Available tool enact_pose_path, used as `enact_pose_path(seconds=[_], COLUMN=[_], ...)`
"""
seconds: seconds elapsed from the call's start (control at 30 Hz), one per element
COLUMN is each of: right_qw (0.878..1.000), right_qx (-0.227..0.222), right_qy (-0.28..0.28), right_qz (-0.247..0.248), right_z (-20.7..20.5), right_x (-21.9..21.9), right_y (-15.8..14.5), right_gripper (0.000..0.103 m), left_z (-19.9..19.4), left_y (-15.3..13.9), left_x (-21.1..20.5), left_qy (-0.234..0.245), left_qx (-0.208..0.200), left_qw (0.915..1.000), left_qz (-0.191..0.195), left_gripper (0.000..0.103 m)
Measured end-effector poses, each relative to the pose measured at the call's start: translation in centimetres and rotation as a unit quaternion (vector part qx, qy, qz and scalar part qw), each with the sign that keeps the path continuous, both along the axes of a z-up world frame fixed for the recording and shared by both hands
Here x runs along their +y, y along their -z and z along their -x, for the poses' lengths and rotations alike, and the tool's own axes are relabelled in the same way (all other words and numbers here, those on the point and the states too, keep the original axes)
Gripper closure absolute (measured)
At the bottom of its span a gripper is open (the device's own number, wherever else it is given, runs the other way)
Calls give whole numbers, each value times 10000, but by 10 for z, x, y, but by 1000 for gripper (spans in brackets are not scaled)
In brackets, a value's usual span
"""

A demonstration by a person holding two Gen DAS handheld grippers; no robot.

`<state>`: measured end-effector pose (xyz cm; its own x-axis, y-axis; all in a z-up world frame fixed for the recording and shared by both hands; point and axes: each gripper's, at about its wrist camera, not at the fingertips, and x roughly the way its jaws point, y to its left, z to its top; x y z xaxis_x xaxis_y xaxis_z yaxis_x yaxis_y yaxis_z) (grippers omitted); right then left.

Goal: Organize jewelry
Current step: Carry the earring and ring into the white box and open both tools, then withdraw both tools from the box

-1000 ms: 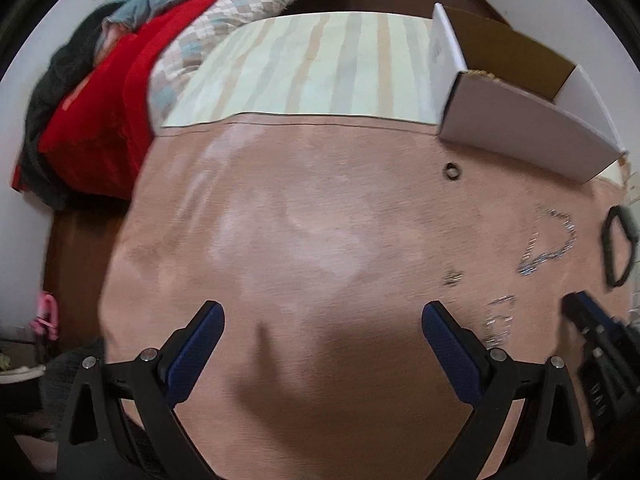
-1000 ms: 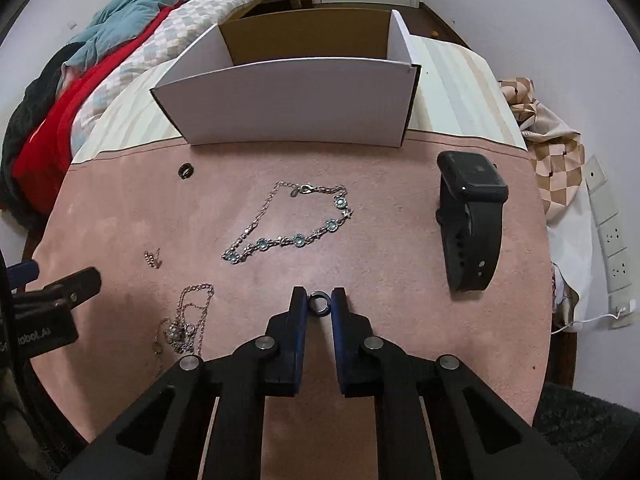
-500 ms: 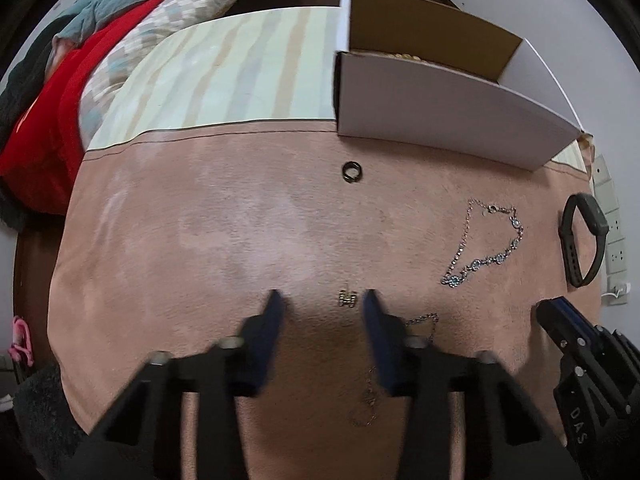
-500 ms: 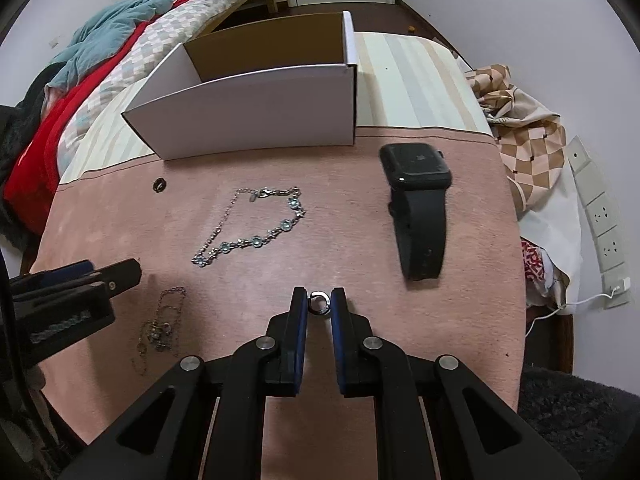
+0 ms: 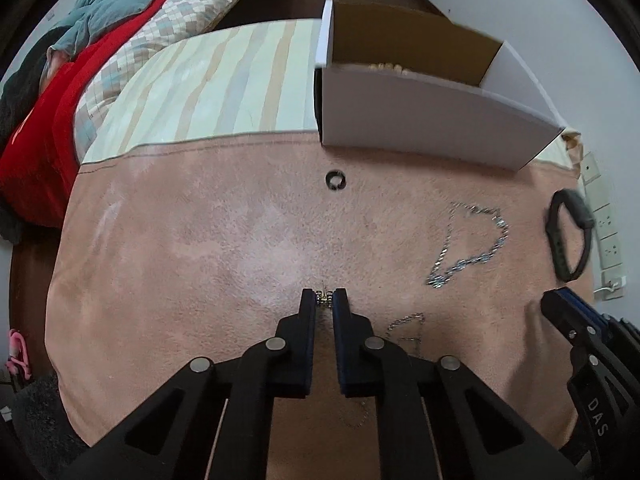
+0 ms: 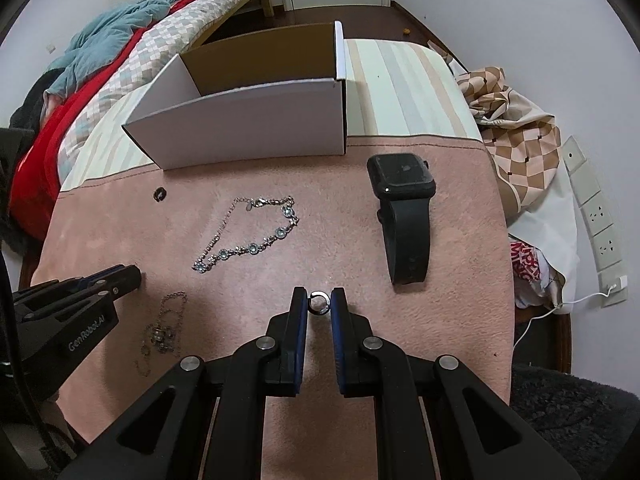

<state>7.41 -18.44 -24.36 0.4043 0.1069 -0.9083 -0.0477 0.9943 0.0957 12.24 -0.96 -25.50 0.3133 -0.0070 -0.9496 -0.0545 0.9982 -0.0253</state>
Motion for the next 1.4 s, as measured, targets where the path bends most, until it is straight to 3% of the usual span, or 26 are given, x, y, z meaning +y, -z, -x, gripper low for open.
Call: enact_pose_path(seconds=[0.2, 0.4, 0.5, 0.67, 0.8, 0.9, 0.93, 1.0, 1.03, 1.07, 1.13, 1.2, 1.27, 1.37, 1.4], right_qw=[9986, 9946, 9950, 9967, 9969, 9962, 9960, 9962, 9961, 9965, 9974, 9984, 9990, 9999, 10000], right_qx=[-225, -633, -598, -83, 308, 488, 524, 472, 441, 408, 304, 209, 108, -29, -37], right_qy=[6, -175, -290, -430, -471, -471, -454, -423, -406, -377, -351, -284, -210, -105, -77], right_qz=[-469, -808, -747, -686, -545, -555, -567, -600, -642, -620, -543, -452, -380, -71, -24], right_z=[-9, -75, -117, -185, -215, -224, -225, -224, -222, -219, -213, -206, -198, -185, -181], right_x=[-6, -9, -4, 2, 4, 2, 2, -1, -3, -5, -7, -11, -16, -18, -19], right_y=[-42, -92, -96, -75, -56, -51, -50, -53, -56, -59, -65, -72, -78, -83, -84], right_gripper=[91, 91, 91, 91, 91, 87, 77, 59, 57, 57, 57, 57, 57, 52, 45], left_z=[-17, -77, -112, -159, -181, -188, -188, -188, -186, -185, -180, -175, -168, -153, -148], left_y=[-64, -101, -99, -81, -69, -67, -68, -73, -77, -79, -85, -88, -91, -92, -92], left_x=[3, -3, -5, 3, 3, 3, 3, 3, 3, 3, 5, 8, 12, 18, 19], left_qy=[136, 328, 374, 346, 192, 148, 128, 128, 131, 128, 127, 108, 45, -86, -112], left_qx=[-481, -661, -590, -274, 16, 128, 121, 36, -45, -96, -196, -231, -304, -401, -427], left_qw=[9977, 9943, 9952, 9964, 9986, 9982, 9985, 9989, 9991, 9992, 9992, 9995, 9995, 9991, 9989], left_qz=[455, 767, 687, 719, 491, 560, 513, 455, 412, 378, 311, 184, 73, -123, -176], left_gripper=[97, 97, 97, 97, 94, 92, 87, 66, 47, 36, 35, 27, 7, 5, 4])
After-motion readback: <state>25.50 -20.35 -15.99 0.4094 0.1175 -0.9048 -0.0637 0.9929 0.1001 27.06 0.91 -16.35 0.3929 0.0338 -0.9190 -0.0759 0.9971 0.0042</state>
